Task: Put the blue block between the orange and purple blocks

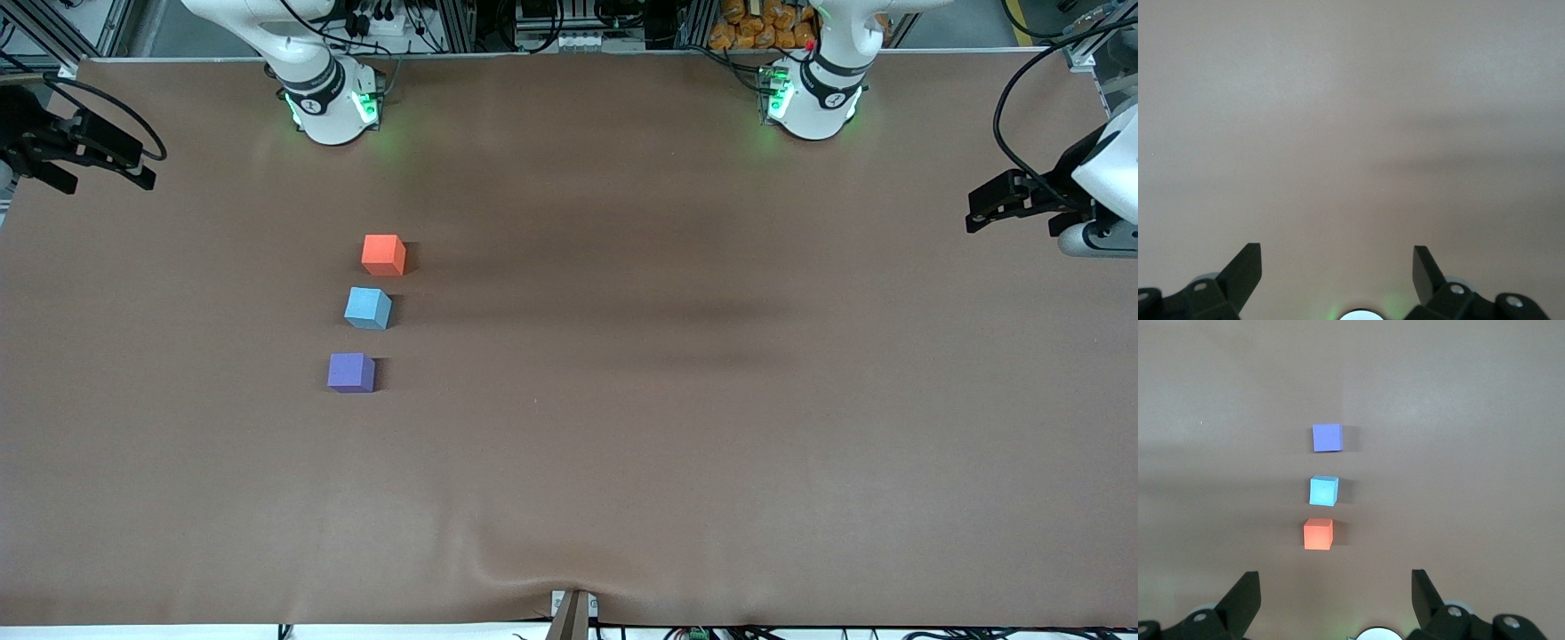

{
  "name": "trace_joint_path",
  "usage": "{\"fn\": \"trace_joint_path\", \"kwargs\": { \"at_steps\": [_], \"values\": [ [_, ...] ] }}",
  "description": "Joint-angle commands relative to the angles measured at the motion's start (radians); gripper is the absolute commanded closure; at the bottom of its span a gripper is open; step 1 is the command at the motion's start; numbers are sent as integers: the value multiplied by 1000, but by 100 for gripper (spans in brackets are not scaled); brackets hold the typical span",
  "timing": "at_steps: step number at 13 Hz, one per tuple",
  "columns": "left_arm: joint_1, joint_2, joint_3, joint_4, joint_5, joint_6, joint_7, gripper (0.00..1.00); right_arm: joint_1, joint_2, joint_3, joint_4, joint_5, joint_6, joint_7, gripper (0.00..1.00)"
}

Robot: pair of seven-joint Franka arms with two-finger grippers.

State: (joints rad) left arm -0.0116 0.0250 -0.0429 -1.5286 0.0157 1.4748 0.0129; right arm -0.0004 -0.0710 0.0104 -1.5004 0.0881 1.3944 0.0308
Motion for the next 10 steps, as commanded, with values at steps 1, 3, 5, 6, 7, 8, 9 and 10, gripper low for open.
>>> {"fn": "trace_joint_path", "kwargs": {
  "at_steps": [1, 3, 5, 6, 7, 8, 9, 10],
  "values": [
    [4, 6, -5, 11, 18, 13, -8, 0, -12, 0, 6, 9, -17, -3, 0, 0],
    [4, 6, -5, 11, 17, 13, -8, 0, -3, 2, 11, 8, -91, -9, -2, 0],
    [4, 6, -5, 11, 17, 15, -8, 0, -1, 3, 13, 8, -106, -11, -2, 0],
    [4, 6, -5, 11, 17, 15, -10, 0, -1, 3, 13, 8, -106, -11, -2, 0],
    [4, 6, -5, 11, 17, 16, -10, 0, -4, 3, 11, 8, -105, -12, -3, 0],
    [4, 6, -5, 10, 17, 16, -8, 0, -7, 3, 11, 8, -102, -14, -3, 0],
    [4, 6, -5, 10, 17, 16, -8, 0, -7, 3, 11, 6, -102, -18, -2, 0],
    [4, 6, -5, 10, 17, 16, -8, 0, -10, 3, 11, 6, -100, -27, 0, 0]
  ]
}}
